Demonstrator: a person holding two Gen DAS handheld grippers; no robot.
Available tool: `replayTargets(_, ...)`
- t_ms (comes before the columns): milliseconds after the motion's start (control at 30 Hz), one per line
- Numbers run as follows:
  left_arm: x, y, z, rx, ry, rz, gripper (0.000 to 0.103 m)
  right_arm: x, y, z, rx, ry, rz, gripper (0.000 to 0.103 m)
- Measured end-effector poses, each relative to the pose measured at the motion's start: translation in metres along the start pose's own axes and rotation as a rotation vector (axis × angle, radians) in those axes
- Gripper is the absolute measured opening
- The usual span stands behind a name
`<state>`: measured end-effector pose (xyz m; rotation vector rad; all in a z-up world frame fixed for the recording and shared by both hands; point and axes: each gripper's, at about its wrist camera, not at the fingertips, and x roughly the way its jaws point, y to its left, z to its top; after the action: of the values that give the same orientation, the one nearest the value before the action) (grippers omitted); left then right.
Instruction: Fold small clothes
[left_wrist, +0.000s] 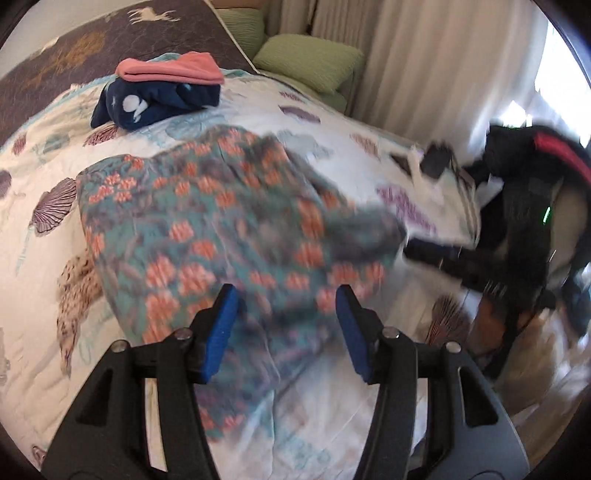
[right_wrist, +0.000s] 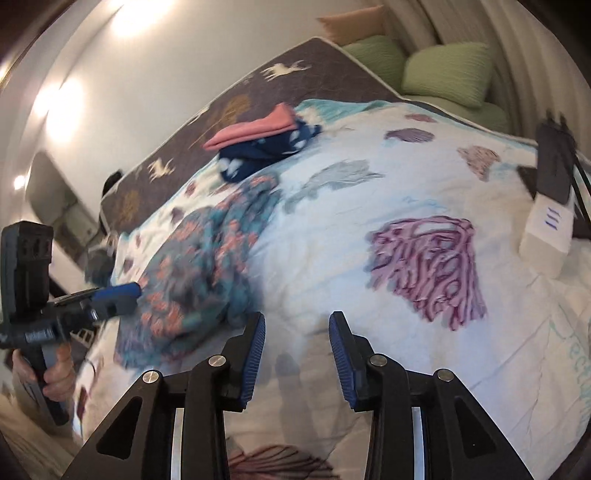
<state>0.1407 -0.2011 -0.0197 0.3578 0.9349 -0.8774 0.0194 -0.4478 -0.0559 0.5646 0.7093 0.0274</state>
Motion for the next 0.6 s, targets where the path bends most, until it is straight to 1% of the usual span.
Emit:
replayTargets(67, 0.006, -0.003, -0.005, -0.010, 0.008, 0.022, 0.057, -0.003, 0.007, 0.001, -0.026, -0.012, 0.014, 0.037)
replayTargets(133, 0.009, -0.003, -0.008, -0.016, -0.003, 0.060, 0.057, -0.006, 0.013, 0.004, -0.040, -0.029, 0.040, 0.037)
replayTargets(167, 0.010, -0.005, -0.012, 0.002, -0.013, 0.108, 0.057, -0.006, 0.016, 0.006, -0.053, -0.029, 0.048, 0.037)
replayTargets(200, 0.010, -0.007, -0.013, 0.021, -0.015, 0.138, 0.057, -0.003, 0.019, 0.006, -0.081, -0.019, 0.055, 0.037)
replayTargets(233, 0.009, -0.010, -0.014, 0.044, -0.016, 0.155, 0.057, 0.002, 0.023, 0.005, -0.123, 0.008, 0.051, 0.037)
replayTargets(300, 0.004, -0.018, -0.018, 0.080, -0.027, 0.137, 0.057, 0.013, 0.028, 0.000, -0.195, 0.061, 0.020, 0.037)
replayTargets(333, 0.000, -0.025, -0.019, 0.105, -0.036, 0.112, 0.059, 0.020, 0.030, -0.002, -0.235, 0.092, 0.002, 0.037)
replayTargets(367, -0.002, -0.034, -0.019, 0.145, -0.047, 0.097, 0.062, 0.022, 0.030, -0.003, -0.249, 0.098, -0.002, 0.037)
replayTargets(400, -0.002, -0.041, -0.018, 0.175, -0.052, 0.101, 0.068, 0.024, 0.032, -0.001, -0.265, 0.099, 0.008, 0.037)
replayTargets(433, 0.000, -0.049, -0.016, 0.213, -0.060, 0.121, 0.069, 0.025, 0.032, 0.002, -0.267, 0.100, 0.022, 0.037)
replayTargets(467, 0.006, -0.060, -0.013, 0.266, -0.069, 0.147, 0.069, 0.025, 0.033, 0.005, -0.266, 0.097, 0.039, 0.037)
replayTargets(533, 0.020, -0.073, -0.006, 0.332, -0.077, 0.150, 0.069, 0.030, 0.035, 0.015, -0.267, 0.094, 0.102, 0.037)
replayTargets(567, 0.025, -0.076, -0.004, 0.347, -0.079, 0.149, 0.069, 0.032, 0.037, 0.018, -0.270, 0.098, 0.108, 0.037)
replayTargets(600, 0.035, -0.079, -0.001, 0.379, -0.071, 0.157, 0.061, 0.036, 0.038, 0.020, -0.274, 0.105, 0.103, 0.037)
